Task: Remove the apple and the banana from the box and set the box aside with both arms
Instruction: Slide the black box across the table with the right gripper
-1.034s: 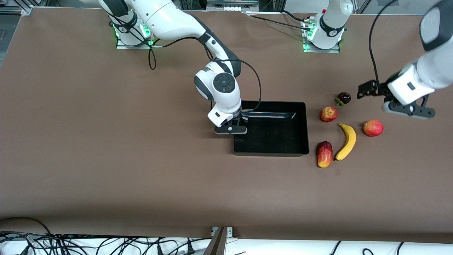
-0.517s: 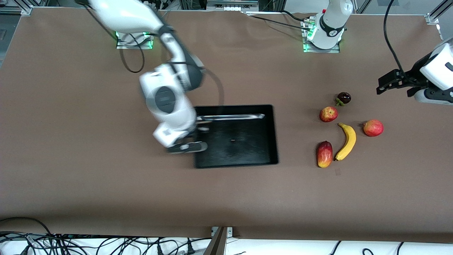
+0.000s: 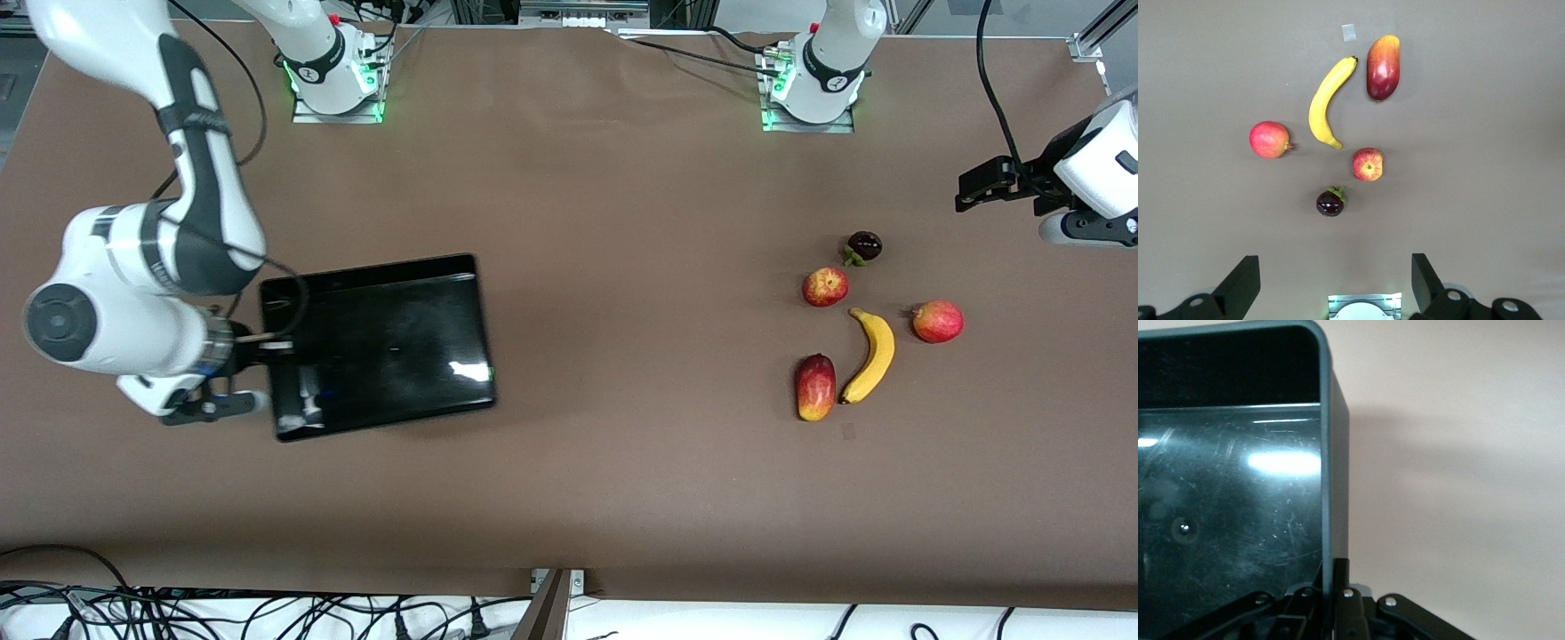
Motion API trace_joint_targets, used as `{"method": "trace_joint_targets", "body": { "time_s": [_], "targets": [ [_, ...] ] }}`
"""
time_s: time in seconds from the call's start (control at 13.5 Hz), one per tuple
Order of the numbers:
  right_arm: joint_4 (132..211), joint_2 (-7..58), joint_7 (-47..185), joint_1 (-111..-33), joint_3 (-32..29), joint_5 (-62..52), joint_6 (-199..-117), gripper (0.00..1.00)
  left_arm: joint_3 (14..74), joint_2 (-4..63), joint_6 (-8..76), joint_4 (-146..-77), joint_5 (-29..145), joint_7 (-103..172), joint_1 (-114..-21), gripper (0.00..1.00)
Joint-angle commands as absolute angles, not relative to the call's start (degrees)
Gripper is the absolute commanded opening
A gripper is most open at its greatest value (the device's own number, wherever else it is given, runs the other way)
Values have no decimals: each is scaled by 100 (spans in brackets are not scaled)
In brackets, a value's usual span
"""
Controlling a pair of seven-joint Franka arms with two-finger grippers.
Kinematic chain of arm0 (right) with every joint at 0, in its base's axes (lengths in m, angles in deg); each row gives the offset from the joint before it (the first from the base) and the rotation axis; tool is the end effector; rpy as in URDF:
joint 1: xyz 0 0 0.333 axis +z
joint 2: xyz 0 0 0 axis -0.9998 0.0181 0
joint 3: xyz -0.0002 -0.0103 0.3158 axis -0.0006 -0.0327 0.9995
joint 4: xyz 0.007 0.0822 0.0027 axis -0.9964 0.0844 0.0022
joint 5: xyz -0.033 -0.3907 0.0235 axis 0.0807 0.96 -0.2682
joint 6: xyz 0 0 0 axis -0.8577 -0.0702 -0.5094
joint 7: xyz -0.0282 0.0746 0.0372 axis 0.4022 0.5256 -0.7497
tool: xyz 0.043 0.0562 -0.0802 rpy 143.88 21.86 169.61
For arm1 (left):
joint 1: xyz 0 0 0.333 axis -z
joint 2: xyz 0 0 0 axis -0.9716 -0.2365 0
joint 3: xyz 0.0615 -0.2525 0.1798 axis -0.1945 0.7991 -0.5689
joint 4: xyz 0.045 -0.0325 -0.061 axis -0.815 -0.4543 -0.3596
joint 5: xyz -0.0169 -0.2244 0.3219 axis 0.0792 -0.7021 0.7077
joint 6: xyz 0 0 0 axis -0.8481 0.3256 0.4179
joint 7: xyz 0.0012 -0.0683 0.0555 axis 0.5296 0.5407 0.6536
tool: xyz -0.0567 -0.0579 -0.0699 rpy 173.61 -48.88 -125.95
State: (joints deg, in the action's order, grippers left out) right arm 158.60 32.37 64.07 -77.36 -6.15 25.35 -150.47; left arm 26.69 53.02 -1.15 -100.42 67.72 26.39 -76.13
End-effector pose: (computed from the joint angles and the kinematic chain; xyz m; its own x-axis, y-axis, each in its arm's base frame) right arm 0.6819 0.0461 0.3511 0.9755 0.1742 -0.1342 0.1702 -0.9846 -0.0409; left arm 0.5501 -0.0071 0.6016 0.9860 -0.0417 -0.1617 -0.0440 -0.9990 -0.0102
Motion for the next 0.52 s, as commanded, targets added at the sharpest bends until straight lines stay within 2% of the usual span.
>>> {"method": "trace_joint_targets", "body": {
  "time_s": [0.0,0.3,0.44],
  "targets": [
    [17046,2675,5846,-7666,-1032,2396,-15702,0,2716,5260,-241,-9833,6932,2682,-7580,100],
    [18004,2675,5678,-7806,-1236,2387,-16721,0,2707,5260,-276,-9824,6940,2674,-7579,100],
    [18234,2640,5678,-7815,-1245,2239,-16829,0,2707,5260,-285,-9824,6940,2674,-7579,100]
  ]
}}
